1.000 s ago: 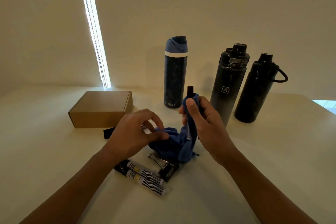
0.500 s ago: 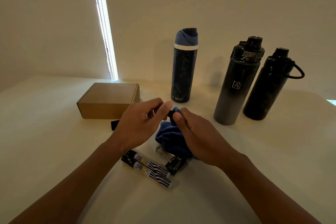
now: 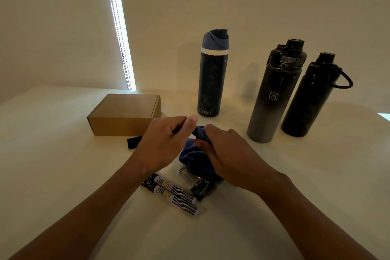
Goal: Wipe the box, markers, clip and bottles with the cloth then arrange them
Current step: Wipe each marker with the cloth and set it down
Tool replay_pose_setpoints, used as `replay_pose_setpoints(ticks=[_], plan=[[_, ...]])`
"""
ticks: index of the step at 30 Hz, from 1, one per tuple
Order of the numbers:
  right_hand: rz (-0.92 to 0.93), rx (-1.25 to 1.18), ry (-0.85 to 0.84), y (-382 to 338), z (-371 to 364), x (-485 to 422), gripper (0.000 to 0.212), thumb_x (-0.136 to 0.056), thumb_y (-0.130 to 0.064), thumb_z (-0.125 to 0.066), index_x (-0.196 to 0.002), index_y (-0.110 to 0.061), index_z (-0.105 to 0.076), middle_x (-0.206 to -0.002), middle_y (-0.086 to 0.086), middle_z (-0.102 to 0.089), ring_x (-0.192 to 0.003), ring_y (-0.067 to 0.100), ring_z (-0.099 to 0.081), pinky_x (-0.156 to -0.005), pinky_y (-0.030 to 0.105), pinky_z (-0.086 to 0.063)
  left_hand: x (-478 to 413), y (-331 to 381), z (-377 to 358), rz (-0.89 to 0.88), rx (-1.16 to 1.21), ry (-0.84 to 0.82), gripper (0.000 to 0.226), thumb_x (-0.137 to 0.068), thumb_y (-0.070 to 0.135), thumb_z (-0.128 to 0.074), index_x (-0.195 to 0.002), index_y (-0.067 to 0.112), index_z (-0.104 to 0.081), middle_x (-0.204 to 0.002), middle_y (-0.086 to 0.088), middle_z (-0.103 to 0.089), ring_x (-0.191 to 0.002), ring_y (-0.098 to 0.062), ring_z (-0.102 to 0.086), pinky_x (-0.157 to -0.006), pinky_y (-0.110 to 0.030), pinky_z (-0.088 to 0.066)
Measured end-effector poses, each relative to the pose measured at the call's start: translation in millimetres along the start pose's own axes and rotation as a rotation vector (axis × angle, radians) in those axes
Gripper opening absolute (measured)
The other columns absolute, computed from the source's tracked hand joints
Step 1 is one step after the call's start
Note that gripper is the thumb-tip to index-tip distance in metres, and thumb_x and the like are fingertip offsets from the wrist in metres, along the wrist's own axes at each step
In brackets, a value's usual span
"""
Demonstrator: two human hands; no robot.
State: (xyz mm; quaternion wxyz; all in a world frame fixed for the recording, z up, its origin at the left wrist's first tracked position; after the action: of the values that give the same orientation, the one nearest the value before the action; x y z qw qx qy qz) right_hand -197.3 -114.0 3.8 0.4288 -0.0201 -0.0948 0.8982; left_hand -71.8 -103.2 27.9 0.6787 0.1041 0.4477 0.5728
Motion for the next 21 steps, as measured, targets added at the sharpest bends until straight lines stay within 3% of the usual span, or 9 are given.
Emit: replay_pose_setpoints(ticks=[5,10,13,18,21], plan=[[0.084,0.203,0.047,-10,-4,-10,0.059,-0.099,-0.045,-0.052,-0.147,-0.021,-0.027,-0.14,0.004,-0.044,-0.123,0.019,-0.047,-0.109,0.035,-0.03,0,-24,5,0.196,0.03,0.053,0.054,-0.107,0.038,-0.051,-0.067,0.004,-0.064,-0.043,0.011,-0.041,-0.045,-0.005,-0.042,-0.05,-0.012,-0.037],[0.092,0.303,0.033,-7,-3,-7,0.07,-0.094,-0.049,-0.06,-0.146,-0.019,-0.024,-0.139,0.005,-0.041,-0.124,0.02,-0.045,-0.108,0.036,-0.029,-1,-39,15,0.271,0.132,0.106,0.057,-0.107,0.037,-0.051,-0.072,-0.008,-0.057,-0.052,0.003,-0.037,-0.045,-0.007,-0.031,-0.043,-0.017,-0.031],[0.087,0.279,0.047,-6,-4,-5,0.063,-0.096,-0.049,-0.055,-0.144,-0.019,-0.026,-0.137,0.004,-0.043,-0.12,0.019,-0.046,-0.106,0.035,-0.029,-1,-26,9,0.195,0.147,0.011,0.055,-0.109,0.043,-0.046,-0.069,0.006,-0.055,-0.055,0.007,-0.039,-0.049,-0.006,-0.034,-0.049,-0.016,-0.032],[0.081,0.184,0.035,-7,-4,-7,0.054,-0.102,-0.044,-0.046,-0.145,-0.02,-0.025,-0.136,0.004,-0.043,-0.114,0.018,-0.048,-0.101,0.03,-0.035,1,-9,-11,0.019,0.081,-0.197,0.039,-0.111,0.046,-0.036,-0.089,0.019,-0.054,-0.072,-0.002,-0.049,-0.065,-0.012,-0.046,-0.064,-0.024,-0.043],[0.018,0.032,0.02,2,-6,-5,0.041,-0.104,-0.049,-0.033,-0.135,-0.023,-0.031,-0.119,0.002,-0.052,-0.101,0.016,-0.053,-0.09,0.027,-0.042,2,-1,-11,-0.098,-0.017,-0.233,0.029,-0.112,0.04,-0.034,-0.098,0.022,-0.053,-0.08,0.007,-0.05,-0.072,-0.008,-0.049,-0.068,-0.017,-0.043]])
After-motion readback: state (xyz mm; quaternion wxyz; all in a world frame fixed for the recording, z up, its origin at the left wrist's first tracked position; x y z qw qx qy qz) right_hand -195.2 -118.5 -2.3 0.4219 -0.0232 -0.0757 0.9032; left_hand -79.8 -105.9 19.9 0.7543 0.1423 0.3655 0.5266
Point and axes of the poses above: each hand's wrist, its own x-axis away from the middle knuckle, its own z-axis out of the back of the hand, y = z × x, the point moved 10 cm from there along -x, towards the middle knuckle
